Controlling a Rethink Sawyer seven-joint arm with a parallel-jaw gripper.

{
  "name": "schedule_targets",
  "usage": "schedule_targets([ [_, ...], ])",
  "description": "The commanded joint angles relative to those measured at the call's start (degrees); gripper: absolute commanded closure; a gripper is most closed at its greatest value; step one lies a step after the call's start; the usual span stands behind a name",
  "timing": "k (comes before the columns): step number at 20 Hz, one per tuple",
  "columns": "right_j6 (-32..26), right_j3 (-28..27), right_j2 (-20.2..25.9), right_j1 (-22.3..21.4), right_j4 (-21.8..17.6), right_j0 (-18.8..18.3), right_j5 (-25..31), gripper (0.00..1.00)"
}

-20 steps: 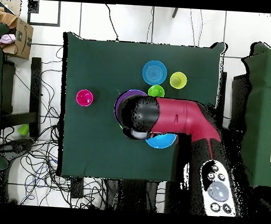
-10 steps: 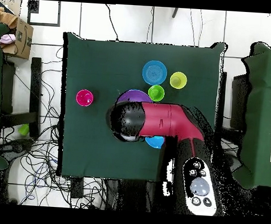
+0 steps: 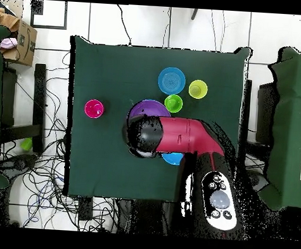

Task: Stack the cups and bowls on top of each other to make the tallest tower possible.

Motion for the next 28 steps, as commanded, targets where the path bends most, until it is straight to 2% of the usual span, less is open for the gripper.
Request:
schedule_targets([
  [1, 9.9, 0.9, -1.6, 5.2, -0.3, 2.8, -4.8, 1.0],
  [10, 9.2, -1.1, -2.4, 3.1, 3.5, 4.5, 1.6, 1.0],
  [18, 7.1, -1.4, -3.2, 2.1, 4.8, 4.4, 3.5, 1.0],
  [22, 5.2, -4.8, -2.6, 5.6, 4.2, 3.5, 2.6, 1.0],
  [28, 4.8, -8.0, -1.9, 6.9, 5.2, 4.0, 4.7, 1.0],
])
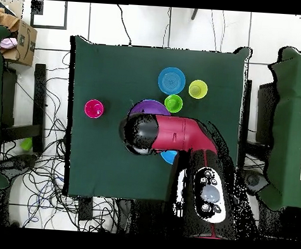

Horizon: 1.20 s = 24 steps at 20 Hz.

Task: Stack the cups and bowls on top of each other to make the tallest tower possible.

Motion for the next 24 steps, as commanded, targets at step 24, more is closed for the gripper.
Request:
schedule_targets([
  [24, 4.2, -8.6, 0.1, 7.6, 4.8, 2.8, 4.5, 1.0],
])
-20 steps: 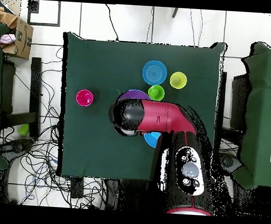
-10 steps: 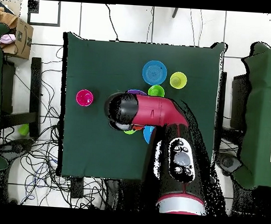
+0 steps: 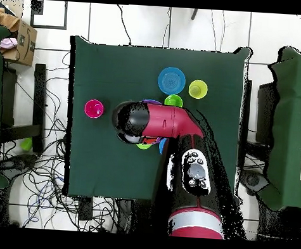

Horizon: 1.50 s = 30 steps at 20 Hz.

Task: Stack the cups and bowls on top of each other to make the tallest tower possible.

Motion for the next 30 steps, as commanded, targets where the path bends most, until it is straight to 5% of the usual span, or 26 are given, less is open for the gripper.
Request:
schedule_targets([
  [1, 4.0, -3.8, 1.1, 1.7, 0.7, -0.8, 4.4, 1.0],
  [30, 5.4, -5.6, 1.5, 3.9, 1.0, 0.2, 2.9, 1.0],
])
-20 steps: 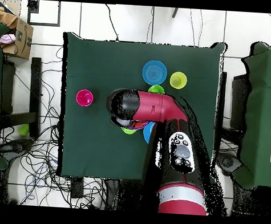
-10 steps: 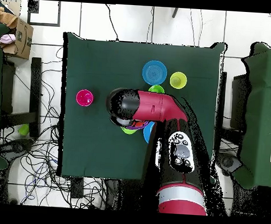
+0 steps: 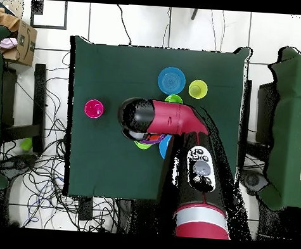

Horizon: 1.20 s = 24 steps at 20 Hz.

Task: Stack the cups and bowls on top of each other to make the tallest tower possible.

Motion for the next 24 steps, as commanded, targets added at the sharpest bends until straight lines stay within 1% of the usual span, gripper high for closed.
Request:
schedule_targets([
  [1, 5.4, -3.5, 1.7, 2.6, 0.9, 1.0, 2.8, 1.0],
  [16, 5.6, -2.3, 1.5, 2.0, 1.1, 1.4, 2.2, 1.0],
  [22, 6.0, -2.8, 1.6, 2.0, 1.5, 1.7, 3.0, 1.0],
  [24, 6.6, -3.3, 1.6, 2.7, 1.6, 2.1, 2.6, 1.0],
])
